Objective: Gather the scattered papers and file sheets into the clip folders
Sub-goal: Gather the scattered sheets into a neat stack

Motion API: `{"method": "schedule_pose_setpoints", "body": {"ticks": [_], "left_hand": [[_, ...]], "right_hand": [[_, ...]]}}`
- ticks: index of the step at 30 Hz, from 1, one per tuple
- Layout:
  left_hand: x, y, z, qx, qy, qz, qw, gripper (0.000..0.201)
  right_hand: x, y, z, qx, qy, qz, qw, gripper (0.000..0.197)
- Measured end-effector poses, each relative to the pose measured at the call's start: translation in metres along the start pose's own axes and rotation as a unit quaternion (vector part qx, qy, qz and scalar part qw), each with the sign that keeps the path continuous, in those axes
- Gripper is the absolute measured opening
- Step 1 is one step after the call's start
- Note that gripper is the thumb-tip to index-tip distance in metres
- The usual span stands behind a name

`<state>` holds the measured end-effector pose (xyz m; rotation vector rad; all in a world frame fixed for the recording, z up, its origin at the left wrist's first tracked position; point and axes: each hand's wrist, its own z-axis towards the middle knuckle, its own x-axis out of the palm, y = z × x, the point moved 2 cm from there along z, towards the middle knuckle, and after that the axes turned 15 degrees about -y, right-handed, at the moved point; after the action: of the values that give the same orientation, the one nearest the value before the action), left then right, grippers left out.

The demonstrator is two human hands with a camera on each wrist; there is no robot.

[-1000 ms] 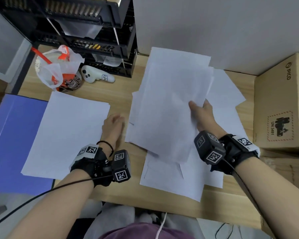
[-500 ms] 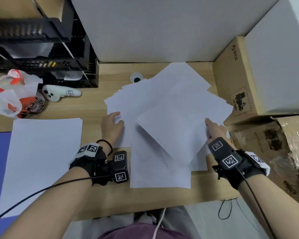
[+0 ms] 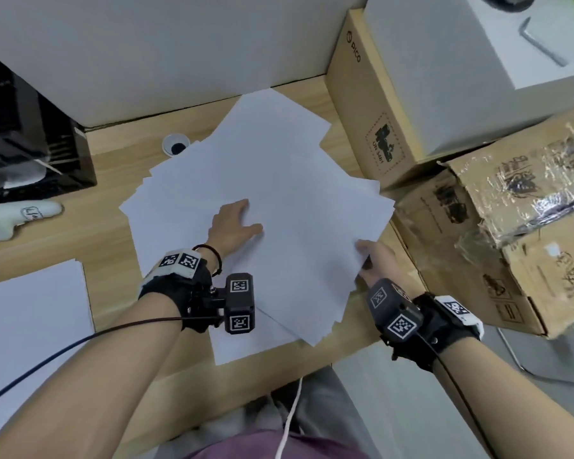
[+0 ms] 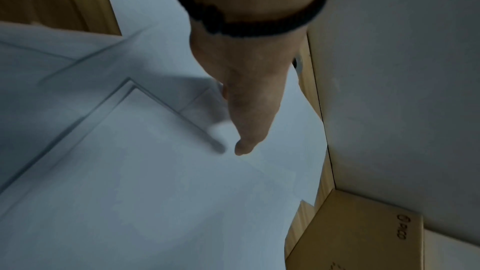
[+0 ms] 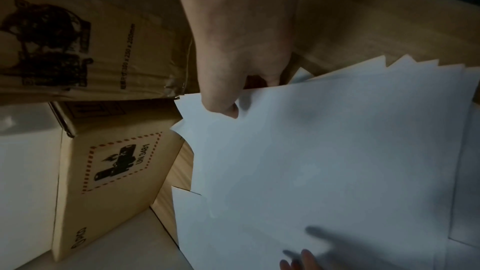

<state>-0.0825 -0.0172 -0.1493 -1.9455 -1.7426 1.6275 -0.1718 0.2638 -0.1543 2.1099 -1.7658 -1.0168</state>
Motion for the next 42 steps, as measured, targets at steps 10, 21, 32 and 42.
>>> {"method": "schedule_pose_setpoints", "body": {"ticks": [10,21,32,42], "left_hand": [[0.031,-0.003,-0.005,-0.017,0.101,-0.037,0.994,0.079],[-0.038,0.002,-0.042,-0.041,-0.031,-0.290,0.956,0.023],[-0.126,0.019,-0.067,0.011,-0.237,-0.377,0.895,0.073],[-0.135,0.026,-0.093,0.047,-0.258,-0.399,0.879,0.047]], "right_hand": [[0.014,0.000,0.002,0.007,0.084,-0.001,0.996,0.051],[0.044,0.043,-0.036,-0.090,0.107,0.006,0.990,0.033],[0.097,0.107,-0.135,-0.322,0.210,0.087,0.919,0.025],[0.094,0.080,-0.154,-0.334,0.240,0.034,0.911,0.036]]}}
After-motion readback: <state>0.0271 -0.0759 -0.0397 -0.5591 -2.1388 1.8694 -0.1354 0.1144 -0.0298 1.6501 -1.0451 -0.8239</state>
